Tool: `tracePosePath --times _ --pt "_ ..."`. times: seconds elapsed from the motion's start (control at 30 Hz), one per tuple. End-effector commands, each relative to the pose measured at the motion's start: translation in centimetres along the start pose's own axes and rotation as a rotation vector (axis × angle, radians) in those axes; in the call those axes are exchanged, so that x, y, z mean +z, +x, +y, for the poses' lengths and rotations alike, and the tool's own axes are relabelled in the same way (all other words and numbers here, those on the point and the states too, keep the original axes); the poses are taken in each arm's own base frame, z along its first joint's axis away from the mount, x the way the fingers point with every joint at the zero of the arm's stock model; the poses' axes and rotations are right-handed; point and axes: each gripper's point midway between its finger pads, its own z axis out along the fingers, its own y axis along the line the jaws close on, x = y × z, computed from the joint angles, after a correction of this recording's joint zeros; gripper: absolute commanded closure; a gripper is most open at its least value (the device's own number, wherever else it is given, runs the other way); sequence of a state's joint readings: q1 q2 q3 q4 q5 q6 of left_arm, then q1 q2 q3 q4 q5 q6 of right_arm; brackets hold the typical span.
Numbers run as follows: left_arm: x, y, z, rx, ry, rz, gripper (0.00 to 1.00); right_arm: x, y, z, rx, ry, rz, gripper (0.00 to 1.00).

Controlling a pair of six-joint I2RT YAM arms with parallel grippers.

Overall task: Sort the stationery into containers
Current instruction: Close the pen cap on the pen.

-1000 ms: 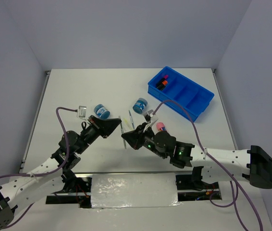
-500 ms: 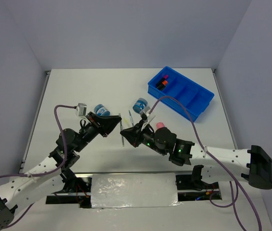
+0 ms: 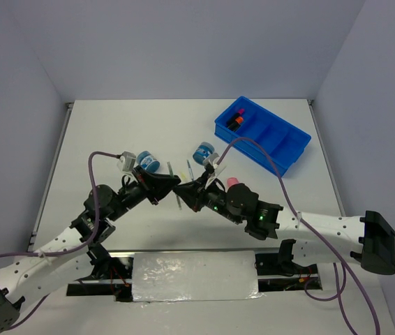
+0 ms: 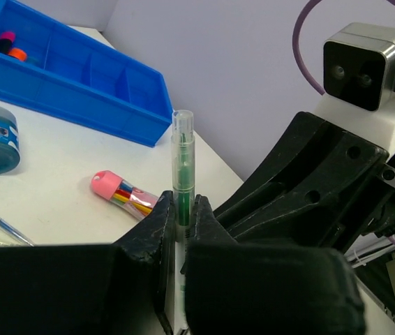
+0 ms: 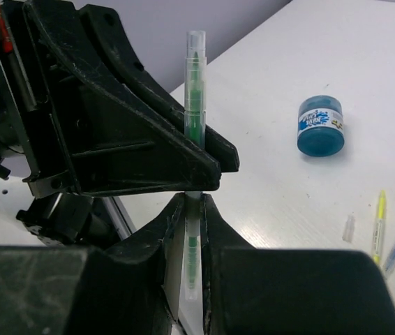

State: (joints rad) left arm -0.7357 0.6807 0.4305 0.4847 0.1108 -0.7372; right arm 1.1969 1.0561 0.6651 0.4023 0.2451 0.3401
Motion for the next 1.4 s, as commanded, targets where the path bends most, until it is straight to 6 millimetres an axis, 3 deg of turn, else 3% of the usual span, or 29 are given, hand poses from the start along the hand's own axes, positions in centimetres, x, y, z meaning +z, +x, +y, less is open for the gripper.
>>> tracePosePath --times 0.0,0.13,0.17,0.2,0.23,0.3,0.4,0.43,0.47,0.53,0.57,0.63,0.67,0.8,0.93,1.03,1.37 --pt "0.1 -1.7 -1.6 0.035 0.048 -0.033 0.96 0.1 -4.6 2.0 0.011 -0.06 -0.12 1.0" --pt "-0.3 -2.6 -3.7 0.101 0.14 -0.032 1.0 -0.2 -3.3 3.2 -0.017 -0.156 -0.093 0.97" --pt "-0.4 -2.6 -4.5 0.119 0.178 -0.026 1.0 -0.3 -3.2 3.5 -0.023 -0.177 -0.084 0.9" --pt "-0.9 -2.4 -5.8 0.144 0.248 -0.004 1.0 -0.3 -3.1 3.5 -0.025 -0.188 -0.079 0.67" --pt "-1.2 -2.7 -6.7 0.174 0.287 -0.009 1.0 -0.3 -2.8 3.5 -0.022 -0.192 -0.069 0.6" --pt "-1.8 -2.9 -7.8 0.198 0.34 -0.007 1.0 -0.4 -2.7 3.7 -0.007 -0.206 -0.066 0.59" --pt "-2.4 -3.5 -8.7 0.216 0.376 -0.023 1.0 -0.4 -2.7 3.9 0.008 -0.229 -0.071 0.62" --pt "-2.6 -3.5 -8.9 0.218 0.383 -0.026 1.0 -0.4 -2.8 4.0 0.009 -0.233 -0.072 0.67" --pt "-2.6 -3.5 -8.9 0.221 0.385 -0.023 1.0 -0.3 -2.9 4.0 0.008 -0.236 -0.076 0.94" --pt "-2.3 -3.2 -8.6 0.219 0.368 -0.008 0.94 -0.4 -3.1 4.1 0.01 -0.236 -0.079 1.0" --pt "-2.2 -3.2 -8.3 0.218 0.352 -0.005 0.77 -0.5 -3.3 4.2 0.009 -0.243 -0.085 1.0" --pt "-1.7 -3.2 -7.1 0.211 0.284 -0.001 0.55 -0.7 -3.5 4.5 0.014 -0.26 -0.096 1.0" --pt "-1.2 -3.5 -5.9 0.208 0.21 -0.001 0.01 -0.9 -3.7 4.6 0.013 -0.266 -0.107 1.0" --pt "-0.6 -5.0 -4.0 0.244 0.06 -0.003 0.01 -0.6 -3.2 3.7 0.01 -0.221 -0.087 1.0" --pt "-0.6 -7.1 -5.4 0.281 0.075 -0.037 0.01 -0.5 -2.6 3.3 0.014 -0.205 -0.071 1.0" --pt "-0.1 -7.8 -4.9 0.274 0.028 -0.047 0.01 -0.7 -2.6 3.5 0.013 -0.216 -0.075 1.0" --pt "0.8 -7.4 -4.7 0.232 0.026 -0.038 0.28 -0.7 -2.3 3.2 0.001 -0.208 -0.065 1.0"
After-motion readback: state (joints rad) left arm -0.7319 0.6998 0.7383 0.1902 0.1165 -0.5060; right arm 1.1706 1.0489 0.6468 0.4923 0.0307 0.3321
